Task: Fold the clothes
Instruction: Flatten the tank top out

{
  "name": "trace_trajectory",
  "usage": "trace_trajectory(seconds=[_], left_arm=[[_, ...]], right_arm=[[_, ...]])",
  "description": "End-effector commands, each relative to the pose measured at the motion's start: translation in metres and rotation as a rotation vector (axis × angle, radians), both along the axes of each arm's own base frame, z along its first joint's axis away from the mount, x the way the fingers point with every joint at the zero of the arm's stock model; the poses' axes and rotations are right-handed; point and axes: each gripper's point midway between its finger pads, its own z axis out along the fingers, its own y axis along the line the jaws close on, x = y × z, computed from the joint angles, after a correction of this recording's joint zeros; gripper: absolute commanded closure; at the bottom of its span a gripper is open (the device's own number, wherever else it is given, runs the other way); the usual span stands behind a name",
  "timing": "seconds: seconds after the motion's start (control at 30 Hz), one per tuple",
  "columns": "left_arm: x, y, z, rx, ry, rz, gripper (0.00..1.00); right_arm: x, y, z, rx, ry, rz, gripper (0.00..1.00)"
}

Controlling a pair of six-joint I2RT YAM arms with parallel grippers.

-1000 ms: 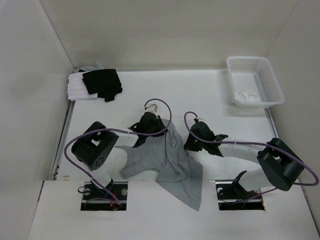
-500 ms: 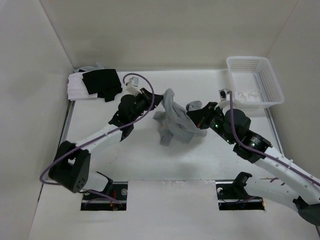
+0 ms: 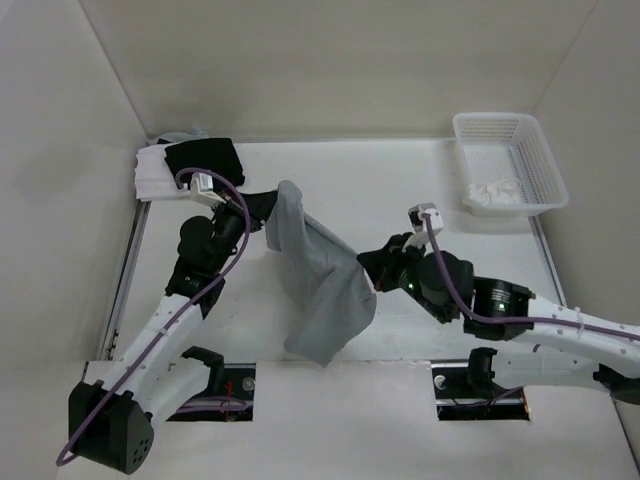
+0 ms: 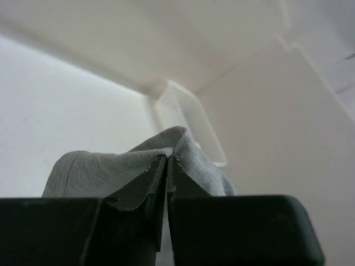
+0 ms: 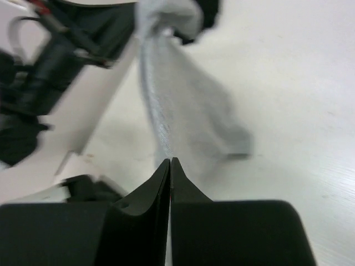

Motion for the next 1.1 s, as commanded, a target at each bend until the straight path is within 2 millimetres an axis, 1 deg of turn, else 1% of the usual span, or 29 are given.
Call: trace_trajectory(seconds=[0.0, 0.03, 0.07, 0.1, 0.13, 0.17, 0.2, 0.23, 0.27, 0.3, 0.33, 0.37, 0.4, 0.43, 0.47, 0.5, 0.53, 0.57, 0.6, 0.63, 0.67, 0.7, 0.73, 0.77, 0.83, 0.87, 0.97, 1.03, 1.07], left_arm=[[0.029, 0.025, -0.043, 0.061, 0.138, 0.112, 0.97], [0.036, 0.026, -0.052, 0.064, 0.165, 0.119, 0.97], [0.053, 0.028, -0.074, 0.07, 0.232, 0.139, 0.97], [0.067, 0.029, -0.089, 0.076, 0.269, 0.157, 0.97], [0.084, 0.03, -0.106, 0.088, 0.304, 0.179, 0.97], [0.097, 0.03, -0.115, 0.096, 0.321, 0.191, 0.97], [0.111, 0.03, -0.122, 0.103, 0.331, 0.2, 0.97], [0.121, 0.028, -0.126, 0.109, 0.337, 0.202, 0.97], [0.14, 0.025, -0.132, 0.12, 0.346, 0.206, 0.97], [0.151, 0.022, -0.133, 0.124, 0.347, 0.2, 0.96], [0.165, 0.021, -0.133, 0.135, 0.346, 0.202, 0.95], [0.174, 0.023, -0.132, 0.136, 0.346, 0.218, 0.91], [0.178, 0.025, -0.129, 0.134, 0.342, 0.225, 0.89], [0.182, 0.027, -0.121, 0.13, 0.321, 0.243, 0.81], [0.181, 0.027, -0.12, 0.131, 0.317, 0.245, 0.78], [0.179, 0.026, -0.113, 0.139, 0.295, 0.25, 0.7], [0.17, 0.021, -0.113, 0.165, 0.282, 0.244, 0.63], [0.161, 0.019, -0.117, 0.182, 0.287, 0.247, 0.61], [0.147, 0.018, -0.125, 0.194, 0.303, 0.257, 0.6], [0.132, 0.017, -0.136, 0.21, 0.32, 0.261, 0.6], [0.124, 0.017, -0.144, 0.22, 0.332, 0.262, 0.61], [0.092, 0.019, -0.171, 0.263, 0.378, 0.269, 0.7], [0.065, 0.023, -0.196, 0.306, 0.429, 0.273, 0.77], [0.047, 0.028, -0.208, 0.336, 0.458, 0.28, 0.79], [0.024, 0.039, -0.223, 0.38, 0.493, 0.305, 0.8], [0.007, 0.048, -0.231, 0.404, 0.516, 0.329, 0.79], [-0.024, 0.065, -0.243, 0.425, 0.559, 0.359, 0.68], [-0.032, 0.063, -0.247, 0.427, 0.577, 0.335, 0.67], [-0.037, 0.059, -0.253, 0.43, 0.597, 0.304, 0.65]], right_arm=[[0.046, -0.01, -0.058, -0.069, 0.083, -0.114, 0.97], [0.058, -0.008, -0.07, -0.072, 0.103, -0.113, 0.97], [0.086, -0.007, -0.092, -0.064, 0.136, -0.12, 0.97], [0.109, -0.008, -0.107, -0.055, 0.161, -0.135, 0.97], [0.143, -0.014, -0.129, -0.058, 0.196, -0.172, 0.97], [0.163, -0.019, -0.141, -0.064, 0.216, -0.197, 0.98], [0.19, -0.025, -0.153, -0.071, 0.235, -0.237, 0.98], [0.207, -0.029, -0.157, -0.071, 0.239, -0.257, 0.98], [0.246, -0.039, -0.163, -0.074, 0.242, -0.311, 0.97], [0.255, -0.041, -0.164, -0.073, 0.243, -0.325, 0.97], [0.273, -0.044, -0.162, -0.073, 0.241, -0.348, 0.93], [0.285, -0.047, -0.156, -0.056, 0.23, -0.364, 0.89], [0.295, -0.05, -0.145, -0.039, 0.203, -0.382, 0.82], [0.296, -0.05, -0.136, -0.028, 0.186, -0.389, 0.69], [0.296, -0.05, -0.133, -0.025, 0.178, -0.391, 0.66], [0.292, -0.053, -0.128, -0.021, 0.166, -0.395, 0.53], [0.275, -0.051, -0.134, -0.043, 0.177, -0.368, 0.45], [0.255, -0.045, -0.145, -0.065, 0.195, -0.34, 0.44], [0.23, -0.044, -0.163, -0.092, 0.223, -0.317, 0.49], [0.214, -0.044, -0.176, -0.112, 0.244, -0.301, 0.58], [0.186, -0.045, -0.198, -0.137, 0.289, -0.285, 0.77], [0.152, -0.055, -0.223, -0.153, 0.358, -0.305, 0.97], [0.132, -0.063, -0.235, -0.169, 0.387, -0.32, 0.98], [0.119, -0.072, -0.242, -0.176, 0.397, -0.346, 0.97], [0.104, -0.08, -0.246, -0.173, 0.397, -0.366, 0.9], [0.093, -0.083, -0.246, -0.162, 0.389, -0.362, 0.86], [0.081, -0.084, -0.237, -0.122, 0.379, -0.337, 0.78], [0.078, -0.085, -0.234, -0.112, 0.378, -0.33, 0.7], [0.074, -0.085, -0.235, -0.112, 0.384, -0.324, 0.64]])
